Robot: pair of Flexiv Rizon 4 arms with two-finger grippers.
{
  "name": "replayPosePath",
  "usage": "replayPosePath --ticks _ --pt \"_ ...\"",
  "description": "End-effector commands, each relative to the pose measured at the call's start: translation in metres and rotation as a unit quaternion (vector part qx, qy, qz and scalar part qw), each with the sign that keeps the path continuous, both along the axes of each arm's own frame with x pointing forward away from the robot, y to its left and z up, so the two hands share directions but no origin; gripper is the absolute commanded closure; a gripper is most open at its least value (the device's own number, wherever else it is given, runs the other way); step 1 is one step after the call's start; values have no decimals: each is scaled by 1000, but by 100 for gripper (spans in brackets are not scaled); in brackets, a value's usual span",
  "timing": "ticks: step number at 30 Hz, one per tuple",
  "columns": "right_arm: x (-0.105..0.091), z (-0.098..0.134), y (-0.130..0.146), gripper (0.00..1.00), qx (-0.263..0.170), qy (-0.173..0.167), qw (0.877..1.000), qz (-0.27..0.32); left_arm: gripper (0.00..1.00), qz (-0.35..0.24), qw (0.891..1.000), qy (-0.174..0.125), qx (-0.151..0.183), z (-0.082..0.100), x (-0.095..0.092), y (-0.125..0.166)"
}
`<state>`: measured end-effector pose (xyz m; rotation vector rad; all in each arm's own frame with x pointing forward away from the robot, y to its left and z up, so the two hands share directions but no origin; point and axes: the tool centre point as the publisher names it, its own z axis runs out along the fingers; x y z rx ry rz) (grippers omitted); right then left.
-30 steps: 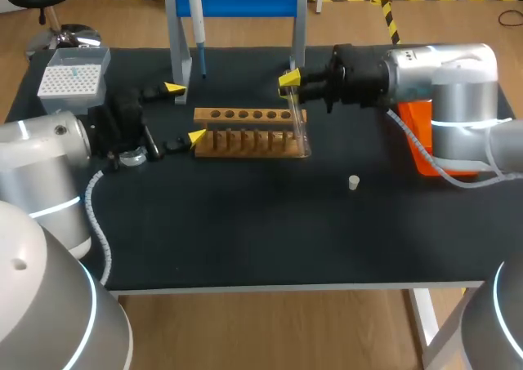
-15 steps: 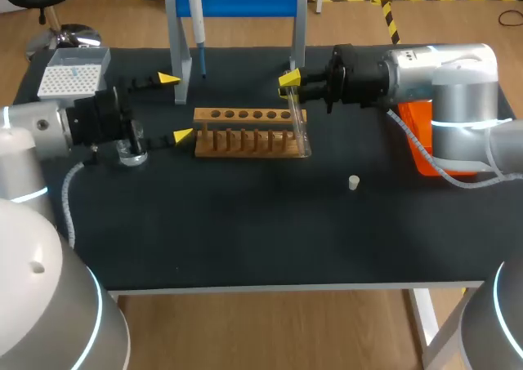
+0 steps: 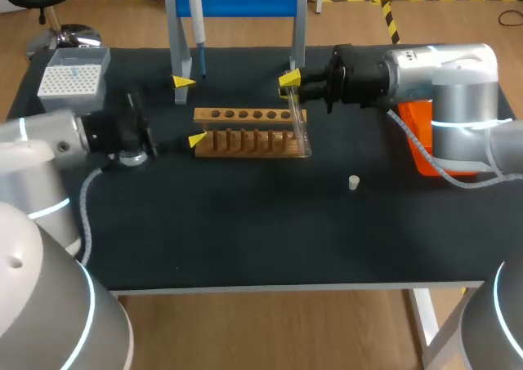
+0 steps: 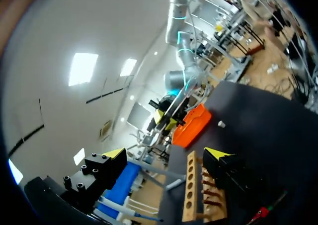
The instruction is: Invert the test tube, pick up the pipette, mount the tip to pipette, aspirate from beaker and dispense into the tube, eject the tip, return the pipette, and cap with the stopper.
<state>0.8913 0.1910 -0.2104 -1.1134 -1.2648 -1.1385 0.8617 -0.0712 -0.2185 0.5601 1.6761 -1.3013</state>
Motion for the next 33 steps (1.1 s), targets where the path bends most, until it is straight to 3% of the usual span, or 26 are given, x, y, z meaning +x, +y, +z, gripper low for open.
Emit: replayPosePath --ticks 1,10,13,23,26,33 --pt "0 1 -1 100 -2 0 1000 1 0 33 990 -127 50 1 -3 -7" --pt "0 1 -1 100 -2 0 1000 1 0 33 990 -127 50 1 -3 -7" --pt "0 1 -1 100 -2 0 1000 1 0 13 982 -172 73 1 -7 -19" --pt "0 1 -1 100 -2 0 1000 1 0 -60 953 -274 118 7 -24 -58" --pt "0 1 -1 100 -2 0 1000 1 0 -72 947 -285 128 9 -27 -70" --pt "0 1 -1 100 -2 0 1000 1 0 -87 949 -288 96 13 -35 -94"
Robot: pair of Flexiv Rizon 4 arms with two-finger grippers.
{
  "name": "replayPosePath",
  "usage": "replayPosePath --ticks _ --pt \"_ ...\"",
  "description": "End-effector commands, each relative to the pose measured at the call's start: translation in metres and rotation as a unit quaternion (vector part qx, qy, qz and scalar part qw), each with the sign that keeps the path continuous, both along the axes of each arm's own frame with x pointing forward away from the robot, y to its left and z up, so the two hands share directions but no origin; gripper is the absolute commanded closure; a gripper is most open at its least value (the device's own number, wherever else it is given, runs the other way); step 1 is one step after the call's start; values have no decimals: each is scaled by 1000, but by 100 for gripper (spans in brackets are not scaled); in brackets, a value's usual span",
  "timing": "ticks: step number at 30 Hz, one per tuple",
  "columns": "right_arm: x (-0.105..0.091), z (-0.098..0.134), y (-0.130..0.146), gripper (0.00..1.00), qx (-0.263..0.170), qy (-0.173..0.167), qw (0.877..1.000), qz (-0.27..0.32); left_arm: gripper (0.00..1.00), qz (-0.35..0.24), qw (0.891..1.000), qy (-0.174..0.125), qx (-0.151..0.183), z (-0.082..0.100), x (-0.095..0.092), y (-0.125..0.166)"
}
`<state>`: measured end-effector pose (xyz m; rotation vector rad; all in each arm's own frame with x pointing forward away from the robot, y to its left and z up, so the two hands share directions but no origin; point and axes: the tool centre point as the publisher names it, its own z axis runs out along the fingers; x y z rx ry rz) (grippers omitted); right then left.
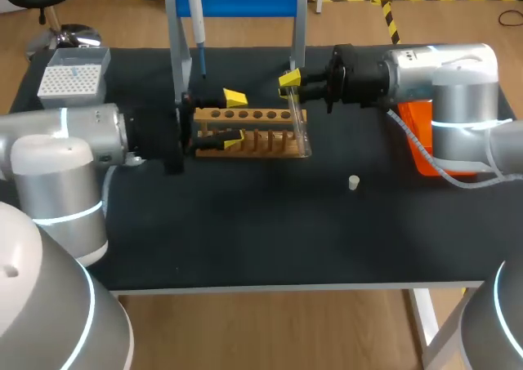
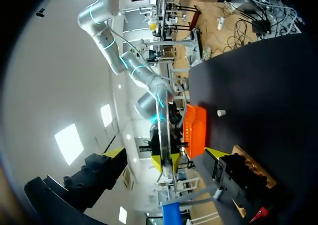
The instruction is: Invert the test tube, pick up the pipette, mount the tip to pipette, aspirate from beaker and dispense into the tube, eject the tip, return the pipette, and cap with the stopper.
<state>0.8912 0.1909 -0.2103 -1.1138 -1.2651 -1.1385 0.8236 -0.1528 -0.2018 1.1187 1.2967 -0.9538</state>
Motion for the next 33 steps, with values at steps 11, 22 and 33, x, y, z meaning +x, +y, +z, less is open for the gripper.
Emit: replayPosePath --ticks 11,22,33 --pt "0 1 -1 100 -1 0 1000 1 0 -52 998 10 -26 -1 -16 -58" --pt "0 1 -1 100 -1 0 1000 1 0 -80 997 12 -17 -3 -26 -87" --pt "0 1 -1 100 -1 0 1000 1 0 -94 996 11 -9 -2 -24 -102"
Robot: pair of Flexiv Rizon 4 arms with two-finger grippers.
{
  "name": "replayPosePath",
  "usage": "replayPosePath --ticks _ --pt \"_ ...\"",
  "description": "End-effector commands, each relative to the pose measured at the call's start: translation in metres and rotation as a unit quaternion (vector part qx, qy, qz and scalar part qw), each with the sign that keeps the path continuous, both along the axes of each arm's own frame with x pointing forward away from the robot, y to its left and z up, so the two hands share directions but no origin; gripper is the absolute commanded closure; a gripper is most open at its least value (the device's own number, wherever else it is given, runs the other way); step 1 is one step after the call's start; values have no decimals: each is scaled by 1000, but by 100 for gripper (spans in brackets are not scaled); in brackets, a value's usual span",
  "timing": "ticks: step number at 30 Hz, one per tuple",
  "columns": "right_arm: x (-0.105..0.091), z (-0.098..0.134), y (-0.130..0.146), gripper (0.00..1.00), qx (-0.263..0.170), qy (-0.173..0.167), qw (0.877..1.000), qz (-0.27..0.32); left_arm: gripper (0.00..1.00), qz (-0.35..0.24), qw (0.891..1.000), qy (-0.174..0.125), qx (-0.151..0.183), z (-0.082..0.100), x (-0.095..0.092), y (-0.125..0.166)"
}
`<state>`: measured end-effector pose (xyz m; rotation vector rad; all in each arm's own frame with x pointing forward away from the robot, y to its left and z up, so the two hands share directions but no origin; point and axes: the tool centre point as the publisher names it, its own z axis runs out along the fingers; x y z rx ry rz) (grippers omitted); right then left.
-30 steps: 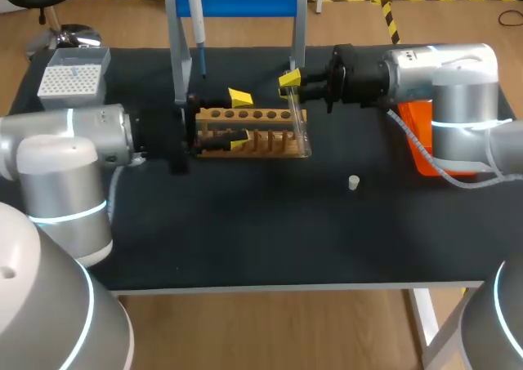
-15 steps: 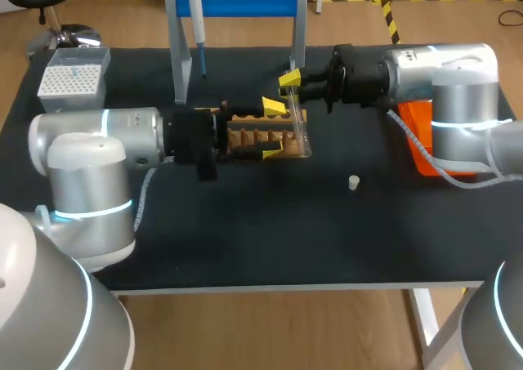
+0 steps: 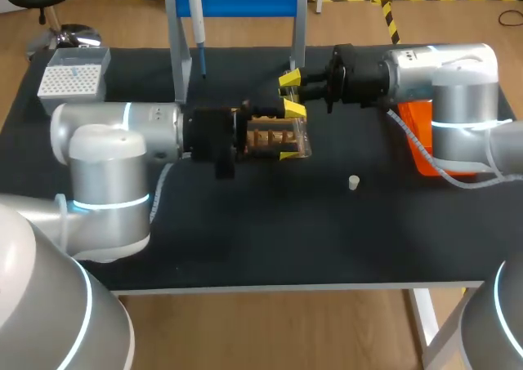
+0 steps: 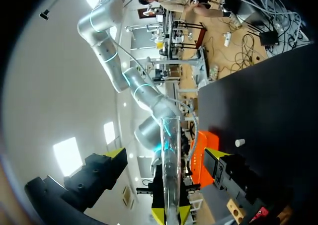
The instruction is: Invert the test tube, pick up the pipette, mount the tip to pipette, aspirate from beaker and dispense into the tube, eject the tip, return the pipette, and cap with the stopper.
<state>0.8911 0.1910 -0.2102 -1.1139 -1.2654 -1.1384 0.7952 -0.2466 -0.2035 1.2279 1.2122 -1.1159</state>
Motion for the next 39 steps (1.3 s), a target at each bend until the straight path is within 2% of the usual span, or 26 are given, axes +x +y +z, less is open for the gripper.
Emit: replayPosePath --ticks 1,13,17,30,34,39 --pt "0 1 -1 100 -1 0 1000 1 2 -3 1000 0 3 -1 5 -9" --pt "0 1 -1 100 -1 0 1000 1 28 -7 1000 -1 1 1 4 -12" --pt "0 1 -1 100 -1 0 1000 1 29 -8 1000 1 2 1 3 -12" --pt "0 1 -1 100 -1 0 1000 1 51 -14 1000 9 2 1 3 -14" --pt "0 1 -1 100 -1 0 1000 1 53 -12 1000 10 3 1 3 -15" --pt "0 1 -1 100 -1 0 1000 1 68 -13 1000 9 5 1 3 -15"
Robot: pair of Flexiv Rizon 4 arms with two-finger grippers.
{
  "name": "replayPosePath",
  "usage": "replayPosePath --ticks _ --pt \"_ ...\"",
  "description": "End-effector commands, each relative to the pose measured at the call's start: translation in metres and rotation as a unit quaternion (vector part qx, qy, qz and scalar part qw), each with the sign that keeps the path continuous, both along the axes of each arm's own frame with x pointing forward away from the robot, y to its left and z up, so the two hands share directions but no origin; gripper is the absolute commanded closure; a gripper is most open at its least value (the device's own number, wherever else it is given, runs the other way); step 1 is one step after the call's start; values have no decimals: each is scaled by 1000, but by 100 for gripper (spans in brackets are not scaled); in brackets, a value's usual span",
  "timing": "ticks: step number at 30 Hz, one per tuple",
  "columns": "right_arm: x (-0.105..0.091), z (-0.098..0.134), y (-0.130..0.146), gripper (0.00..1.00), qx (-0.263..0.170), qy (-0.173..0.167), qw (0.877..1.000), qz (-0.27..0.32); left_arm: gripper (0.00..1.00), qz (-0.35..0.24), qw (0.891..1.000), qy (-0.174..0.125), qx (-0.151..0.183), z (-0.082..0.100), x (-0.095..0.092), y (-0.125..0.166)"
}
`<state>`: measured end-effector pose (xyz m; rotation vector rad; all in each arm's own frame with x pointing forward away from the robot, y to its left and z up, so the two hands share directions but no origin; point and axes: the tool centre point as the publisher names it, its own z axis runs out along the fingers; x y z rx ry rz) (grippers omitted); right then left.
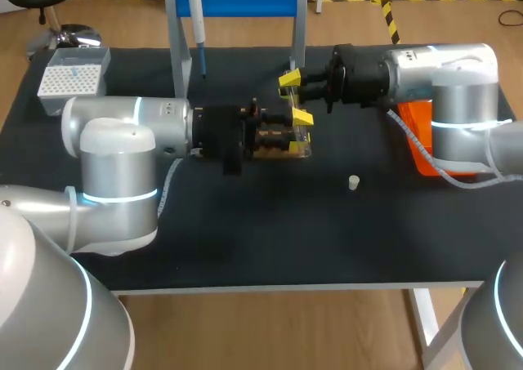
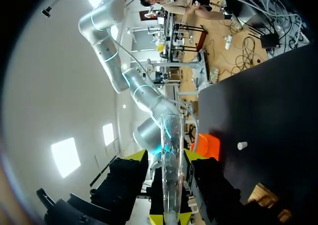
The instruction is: Invert the test tube, pick up the pipette, mount the tip to pipette, aspirate from beaker and dispense into the tube, eject the tip, return the pipette, and cap with the stopper.
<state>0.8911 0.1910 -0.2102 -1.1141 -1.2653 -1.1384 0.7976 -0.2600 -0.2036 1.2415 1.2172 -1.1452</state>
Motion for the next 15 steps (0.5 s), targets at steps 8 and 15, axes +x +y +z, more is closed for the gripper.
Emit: replayPosePath --ticks 8,15 --pt "0 1 -1 100 -1 0 1000 1 100 -2 1000 2 3 0 1 -1" --pt "0 1 -1 0 -1 0 1000 1 100 -7 1000 1 -1 1 1 3"
